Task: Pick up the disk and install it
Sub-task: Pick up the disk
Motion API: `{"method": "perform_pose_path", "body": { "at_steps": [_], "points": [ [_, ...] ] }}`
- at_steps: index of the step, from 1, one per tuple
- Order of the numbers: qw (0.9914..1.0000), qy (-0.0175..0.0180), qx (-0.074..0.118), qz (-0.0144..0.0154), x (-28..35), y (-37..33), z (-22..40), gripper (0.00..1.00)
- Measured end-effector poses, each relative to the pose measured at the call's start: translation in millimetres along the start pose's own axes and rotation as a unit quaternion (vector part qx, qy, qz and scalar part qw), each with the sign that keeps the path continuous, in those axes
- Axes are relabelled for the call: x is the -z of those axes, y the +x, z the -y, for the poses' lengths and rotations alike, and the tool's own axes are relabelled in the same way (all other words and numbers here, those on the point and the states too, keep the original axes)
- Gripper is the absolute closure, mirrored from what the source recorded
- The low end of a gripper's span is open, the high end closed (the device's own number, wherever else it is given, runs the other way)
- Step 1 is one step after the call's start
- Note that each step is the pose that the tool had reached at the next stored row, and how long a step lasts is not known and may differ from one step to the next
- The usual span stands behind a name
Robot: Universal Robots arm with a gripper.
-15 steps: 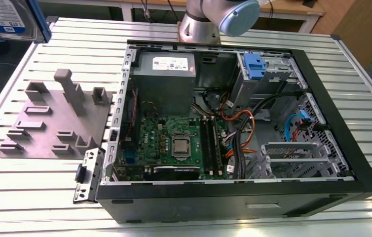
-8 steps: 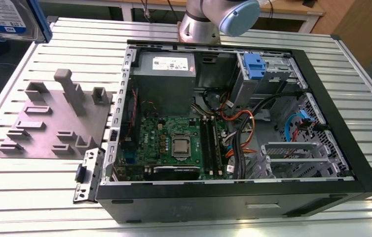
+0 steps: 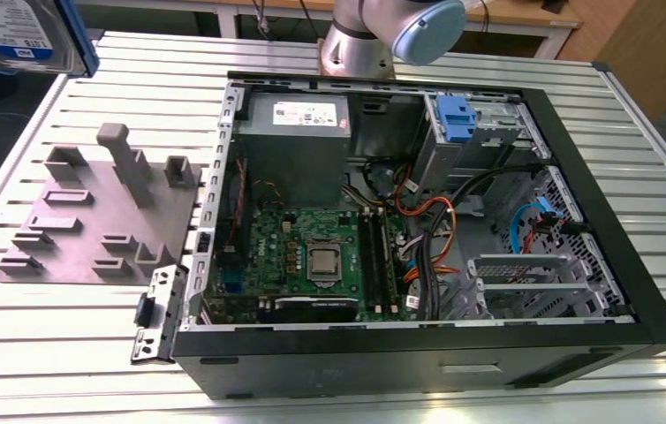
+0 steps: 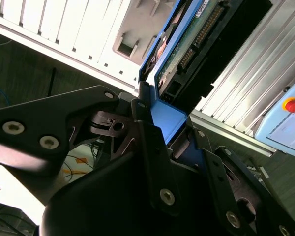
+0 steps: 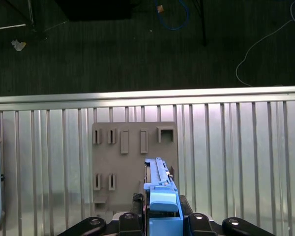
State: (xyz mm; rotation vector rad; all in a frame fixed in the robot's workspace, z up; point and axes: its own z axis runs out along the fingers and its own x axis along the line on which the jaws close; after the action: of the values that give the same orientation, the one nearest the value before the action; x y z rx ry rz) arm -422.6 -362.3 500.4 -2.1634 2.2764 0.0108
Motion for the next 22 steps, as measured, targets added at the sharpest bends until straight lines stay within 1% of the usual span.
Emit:
{"method": "perform_pose_path", "body": {
  "at_steps": [4, 6, 10, 12, 22],
  "points": [
    [1.00000, 0.0000, 0.000, 0.0000, 0.0, 0.0, 0.4, 0.64],
    [1.00000, 0.0000, 0.000, 0.0000, 0.0, -0.1, 3.3, 0.64],
    [1.00000, 0.0000, 0.000, 0.0000, 0.0, -0.2, 3.7, 0.64],
    [1.00000, 0.0000, 0.000, 0.0000, 0.0, -0.3, 6.2, 0.64],
    [1.00000, 0.0000, 0.000, 0.0000, 0.0, -0.4, 8.5, 0.64]
  ]
}}
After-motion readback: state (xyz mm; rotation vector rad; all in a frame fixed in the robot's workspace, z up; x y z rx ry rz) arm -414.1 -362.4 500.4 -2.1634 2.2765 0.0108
